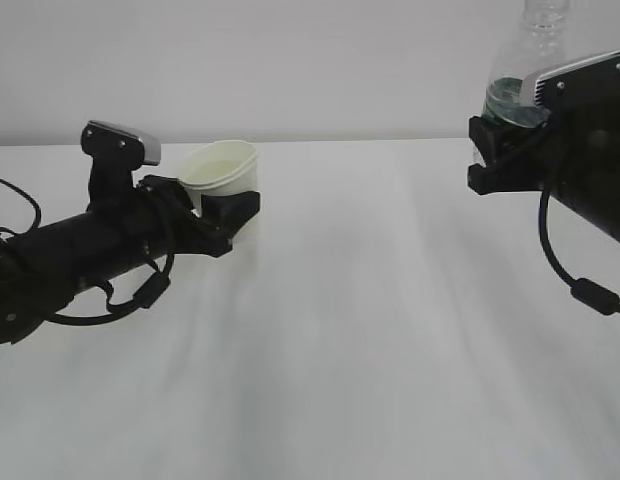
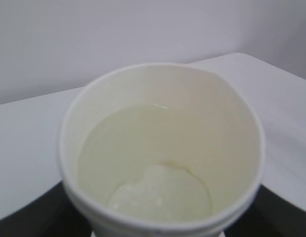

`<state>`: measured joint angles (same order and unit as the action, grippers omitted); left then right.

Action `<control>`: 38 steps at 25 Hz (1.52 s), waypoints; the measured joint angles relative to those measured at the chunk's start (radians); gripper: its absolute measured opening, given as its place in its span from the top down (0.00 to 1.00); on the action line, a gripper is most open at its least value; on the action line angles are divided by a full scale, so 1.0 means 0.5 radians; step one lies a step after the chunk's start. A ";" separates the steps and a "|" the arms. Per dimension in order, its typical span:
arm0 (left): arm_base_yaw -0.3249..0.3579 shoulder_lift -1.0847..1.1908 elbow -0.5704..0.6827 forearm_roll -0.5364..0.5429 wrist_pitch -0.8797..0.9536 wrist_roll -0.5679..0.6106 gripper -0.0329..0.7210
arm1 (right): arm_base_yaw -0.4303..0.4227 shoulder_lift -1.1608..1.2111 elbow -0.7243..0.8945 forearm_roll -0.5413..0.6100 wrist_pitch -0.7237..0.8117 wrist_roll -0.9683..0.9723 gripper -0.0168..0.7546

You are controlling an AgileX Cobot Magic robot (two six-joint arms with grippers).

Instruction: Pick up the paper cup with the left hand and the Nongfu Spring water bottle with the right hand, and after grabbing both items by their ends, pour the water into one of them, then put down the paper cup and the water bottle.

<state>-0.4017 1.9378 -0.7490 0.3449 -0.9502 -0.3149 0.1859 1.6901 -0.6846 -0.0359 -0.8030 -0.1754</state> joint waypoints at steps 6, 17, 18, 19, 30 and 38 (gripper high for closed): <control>0.160 0.000 0.000 -0.007 0.000 0.004 0.30 | 0.000 0.082 0.000 0.083 0.000 -0.008 0.44; 0.314 0.000 0.000 -0.131 0.031 0.105 0.30 | 0.000 0.245 0.000 0.199 -0.095 -0.008 0.44; 0.315 0.000 0.000 -0.157 0.034 0.133 0.30 | 0.000 0.258 0.000 0.203 -0.110 -0.008 0.44; 0.315 0.000 0.000 -0.177 0.034 0.159 0.30 | 0.000 0.272 0.000 0.214 -0.121 -0.008 0.44; 0.318 0.142 0.000 -0.531 -0.063 0.330 0.31 | 0.000 0.406 0.000 0.332 -0.190 -0.012 0.44; 0.318 0.251 0.000 -0.708 -0.167 0.426 0.31 | 0.000 0.548 -0.004 0.340 -0.294 -0.012 0.44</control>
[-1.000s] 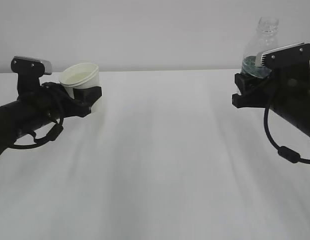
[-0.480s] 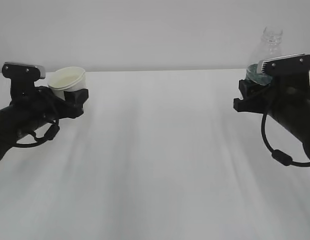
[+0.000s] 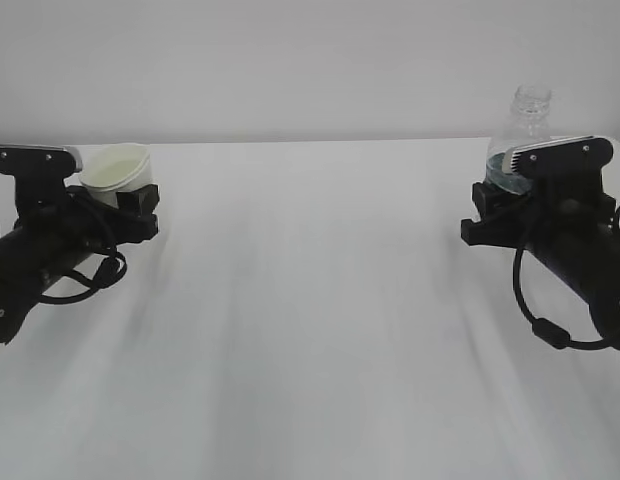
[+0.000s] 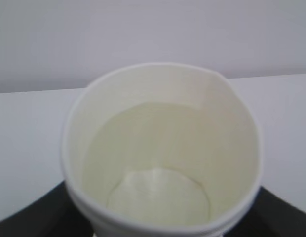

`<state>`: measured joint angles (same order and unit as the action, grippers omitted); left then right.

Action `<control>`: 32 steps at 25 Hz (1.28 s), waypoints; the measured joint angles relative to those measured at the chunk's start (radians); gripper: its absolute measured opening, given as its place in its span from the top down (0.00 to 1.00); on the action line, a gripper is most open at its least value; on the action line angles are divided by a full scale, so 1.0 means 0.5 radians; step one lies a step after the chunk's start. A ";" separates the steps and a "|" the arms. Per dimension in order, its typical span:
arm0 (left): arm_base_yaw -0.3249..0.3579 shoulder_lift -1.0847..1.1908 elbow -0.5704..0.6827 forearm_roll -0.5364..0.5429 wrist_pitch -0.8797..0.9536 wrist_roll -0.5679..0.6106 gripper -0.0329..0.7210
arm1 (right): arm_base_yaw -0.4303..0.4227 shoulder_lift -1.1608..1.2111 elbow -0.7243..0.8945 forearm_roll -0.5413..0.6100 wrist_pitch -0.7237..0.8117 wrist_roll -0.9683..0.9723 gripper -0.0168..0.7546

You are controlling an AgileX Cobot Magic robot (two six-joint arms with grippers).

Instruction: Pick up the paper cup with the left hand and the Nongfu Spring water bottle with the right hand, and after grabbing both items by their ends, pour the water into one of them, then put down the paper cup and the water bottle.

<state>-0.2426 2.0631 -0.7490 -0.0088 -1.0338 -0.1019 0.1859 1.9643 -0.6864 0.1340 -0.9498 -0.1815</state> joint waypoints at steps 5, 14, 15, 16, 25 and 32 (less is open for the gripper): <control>0.000 0.083 0.000 -0.015 -0.016 0.005 0.32 | 0.000 0.076 0.000 0.000 -0.081 0.000 0.44; 0.025 0.196 0.000 -0.036 -0.075 0.010 0.33 | 0.000 0.172 -0.007 0.000 -0.115 0.000 0.44; 0.035 0.205 0.000 -0.032 -0.075 0.013 0.33 | 0.000 0.181 -0.016 0.000 -0.115 0.000 0.44; 0.045 0.209 0.000 -0.027 -0.075 0.013 0.33 | 0.000 0.195 -0.021 0.004 -0.115 0.000 0.44; 0.115 0.212 0.000 0.036 -0.088 0.013 0.33 | 0.000 0.274 -0.099 0.012 -0.128 0.027 0.44; 0.115 0.212 0.000 0.058 -0.088 0.013 0.33 | 0.000 0.280 -0.102 0.041 -0.128 0.072 0.44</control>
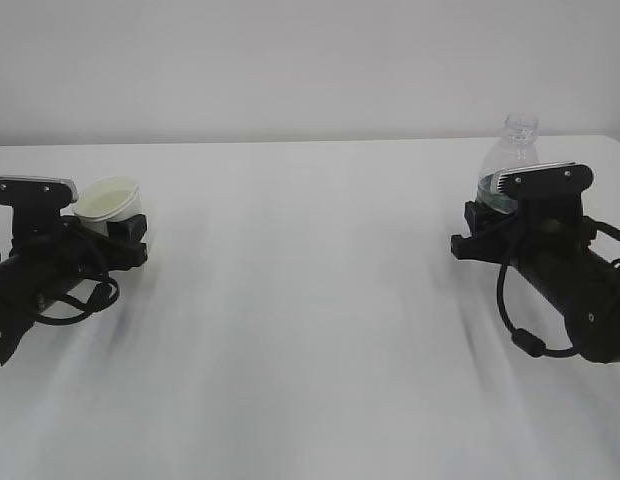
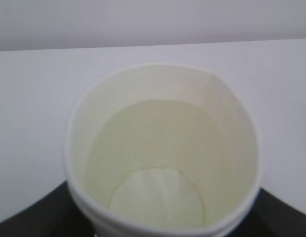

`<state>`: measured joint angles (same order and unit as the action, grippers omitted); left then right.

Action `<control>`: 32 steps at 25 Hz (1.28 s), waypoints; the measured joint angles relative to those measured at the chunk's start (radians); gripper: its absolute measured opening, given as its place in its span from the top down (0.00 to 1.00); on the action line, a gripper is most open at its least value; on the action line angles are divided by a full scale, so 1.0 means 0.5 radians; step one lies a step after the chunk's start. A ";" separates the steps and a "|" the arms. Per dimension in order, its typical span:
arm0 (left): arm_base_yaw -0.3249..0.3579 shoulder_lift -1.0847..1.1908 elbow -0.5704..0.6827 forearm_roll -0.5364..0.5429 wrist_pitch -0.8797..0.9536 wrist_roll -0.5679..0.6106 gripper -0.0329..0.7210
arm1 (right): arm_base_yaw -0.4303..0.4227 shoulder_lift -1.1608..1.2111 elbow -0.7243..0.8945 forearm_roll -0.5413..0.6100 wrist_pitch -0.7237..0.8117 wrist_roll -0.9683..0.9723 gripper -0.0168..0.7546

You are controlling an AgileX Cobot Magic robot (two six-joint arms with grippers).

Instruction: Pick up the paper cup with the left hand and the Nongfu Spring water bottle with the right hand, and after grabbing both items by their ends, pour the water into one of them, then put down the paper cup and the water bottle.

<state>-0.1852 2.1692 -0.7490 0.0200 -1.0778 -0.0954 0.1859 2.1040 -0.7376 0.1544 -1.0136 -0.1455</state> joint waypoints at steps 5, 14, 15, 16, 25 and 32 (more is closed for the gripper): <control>0.000 0.000 0.000 0.000 0.000 0.000 0.33 | 0.000 0.000 0.000 0.079 0.000 0.060 0.44; 0.000 0.000 0.000 0.000 0.000 0.000 0.33 | 0.000 0.000 0.000 0.097 0.000 0.085 0.44; 0.000 0.000 0.000 0.000 0.000 0.000 0.33 | 0.000 0.000 0.000 0.097 0.000 0.085 0.44; 0.000 0.000 0.000 0.000 0.000 0.000 0.33 | 0.000 0.000 0.000 0.101 0.000 0.085 0.44; 0.000 0.000 0.000 0.000 0.000 0.000 0.33 | 0.000 0.038 0.000 0.108 0.000 0.150 0.44; 0.000 0.000 0.000 0.000 0.000 0.000 0.33 | 0.000 0.125 -0.025 0.110 0.000 0.180 0.44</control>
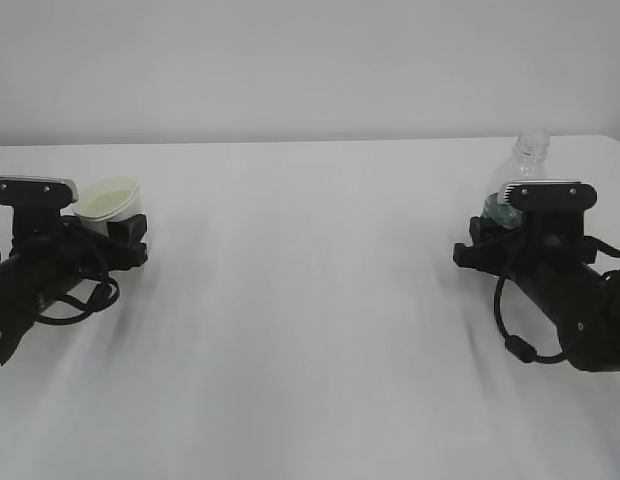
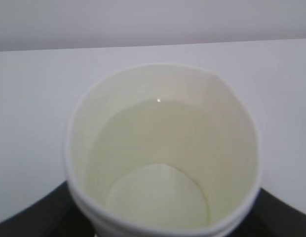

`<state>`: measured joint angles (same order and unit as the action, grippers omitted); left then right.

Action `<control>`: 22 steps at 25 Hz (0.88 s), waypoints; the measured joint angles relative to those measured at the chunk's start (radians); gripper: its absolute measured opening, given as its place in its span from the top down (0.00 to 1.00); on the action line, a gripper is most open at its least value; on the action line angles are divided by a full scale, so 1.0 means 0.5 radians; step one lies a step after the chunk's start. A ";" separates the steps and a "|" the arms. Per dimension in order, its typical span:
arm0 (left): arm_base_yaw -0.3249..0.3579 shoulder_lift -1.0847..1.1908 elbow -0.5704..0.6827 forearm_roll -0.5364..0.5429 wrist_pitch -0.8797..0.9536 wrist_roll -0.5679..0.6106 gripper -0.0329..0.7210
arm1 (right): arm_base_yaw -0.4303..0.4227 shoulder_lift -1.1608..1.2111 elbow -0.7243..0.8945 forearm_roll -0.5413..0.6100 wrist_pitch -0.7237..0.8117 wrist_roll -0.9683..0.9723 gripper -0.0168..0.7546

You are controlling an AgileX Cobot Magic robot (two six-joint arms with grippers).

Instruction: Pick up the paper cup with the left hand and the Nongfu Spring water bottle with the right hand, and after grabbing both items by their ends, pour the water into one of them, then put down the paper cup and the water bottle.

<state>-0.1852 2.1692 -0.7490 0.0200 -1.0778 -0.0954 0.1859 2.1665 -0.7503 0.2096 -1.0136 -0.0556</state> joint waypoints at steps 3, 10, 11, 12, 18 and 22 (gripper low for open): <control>0.000 0.000 0.000 0.000 0.000 0.000 0.33 | 0.000 0.025 -0.012 0.000 -0.042 0.007 0.44; 0.000 0.000 0.000 0.004 0.000 0.000 0.33 | 0.000 0.044 -0.012 -0.018 -0.120 0.011 0.43; 0.000 0.000 0.000 0.004 0.000 0.000 0.33 | 0.000 0.044 -0.012 -0.022 -0.144 0.011 0.41; 0.000 0.000 0.000 0.004 0.000 0.000 0.33 | 0.000 0.046 -0.012 -0.031 -0.173 0.011 0.39; 0.000 0.000 0.000 0.004 -0.004 0.000 0.33 | 0.000 0.046 -0.008 -0.058 -0.241 0.011 0.24; 0.000 0.000 0.000 0.004 -0.028 0.000 0.33 | 0.000 0.046 -0.005 -0.062 -0.245 0.011 0.22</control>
<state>-0.1852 2.1692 -0.7490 0.0222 -1.0920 -0.0954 0.1859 2.1893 -0.7527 0.1785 -1.1359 -0.0499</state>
